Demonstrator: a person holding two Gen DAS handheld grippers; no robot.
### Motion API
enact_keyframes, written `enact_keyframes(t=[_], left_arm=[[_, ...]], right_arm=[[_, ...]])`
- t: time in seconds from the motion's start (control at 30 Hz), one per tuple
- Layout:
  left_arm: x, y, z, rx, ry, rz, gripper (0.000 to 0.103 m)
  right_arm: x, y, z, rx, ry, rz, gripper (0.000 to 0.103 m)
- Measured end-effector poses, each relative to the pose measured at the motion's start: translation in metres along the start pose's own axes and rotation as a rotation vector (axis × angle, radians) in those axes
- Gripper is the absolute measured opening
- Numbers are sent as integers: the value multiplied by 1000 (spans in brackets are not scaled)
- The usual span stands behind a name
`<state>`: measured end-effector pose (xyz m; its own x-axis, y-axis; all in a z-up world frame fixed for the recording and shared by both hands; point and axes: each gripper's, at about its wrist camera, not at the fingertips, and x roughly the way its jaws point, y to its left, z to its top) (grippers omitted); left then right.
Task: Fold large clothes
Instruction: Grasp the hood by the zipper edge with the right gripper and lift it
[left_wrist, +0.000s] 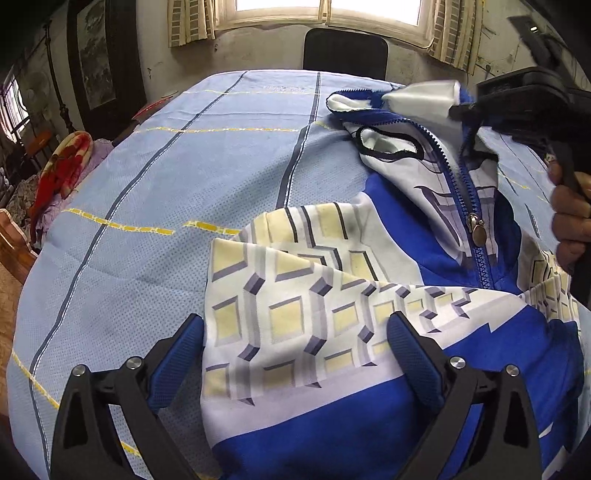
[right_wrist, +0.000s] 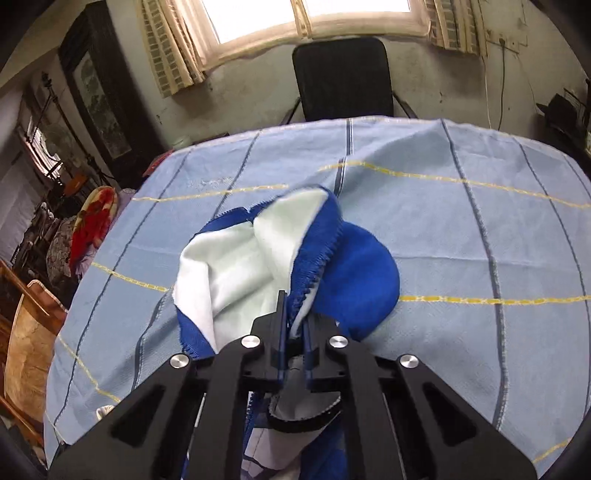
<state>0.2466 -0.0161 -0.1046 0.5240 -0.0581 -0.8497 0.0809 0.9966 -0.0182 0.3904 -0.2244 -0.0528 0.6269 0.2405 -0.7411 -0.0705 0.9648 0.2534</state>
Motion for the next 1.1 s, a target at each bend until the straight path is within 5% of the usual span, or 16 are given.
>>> enact_keyframes(t=[0.27,0.4,0.6,0.73,1.0,1.1], left_arm=[[-7,12,2,-34,-15,-45,97],[-26,24,4,-51,-83,-24,97],[-49,31,3,-69,-136,-45,97],[-51,26,-2,-58,-127,-52,97],[-45,18,-7,-27,-108,-34,97],[-45,20,-7,-34,-106,-37,97]], right_arm=[[-99,41,-29,-219,-141,40,6],[-141,65,-82,-372,-154,43,6],[-154,66,-189,-481,-9,57,7],[-146,49,-238,-483,116,-8,10],[-205,48,-193,-374,-113,-24,62],[-182,68,-158,-391,-136,-35,67]])
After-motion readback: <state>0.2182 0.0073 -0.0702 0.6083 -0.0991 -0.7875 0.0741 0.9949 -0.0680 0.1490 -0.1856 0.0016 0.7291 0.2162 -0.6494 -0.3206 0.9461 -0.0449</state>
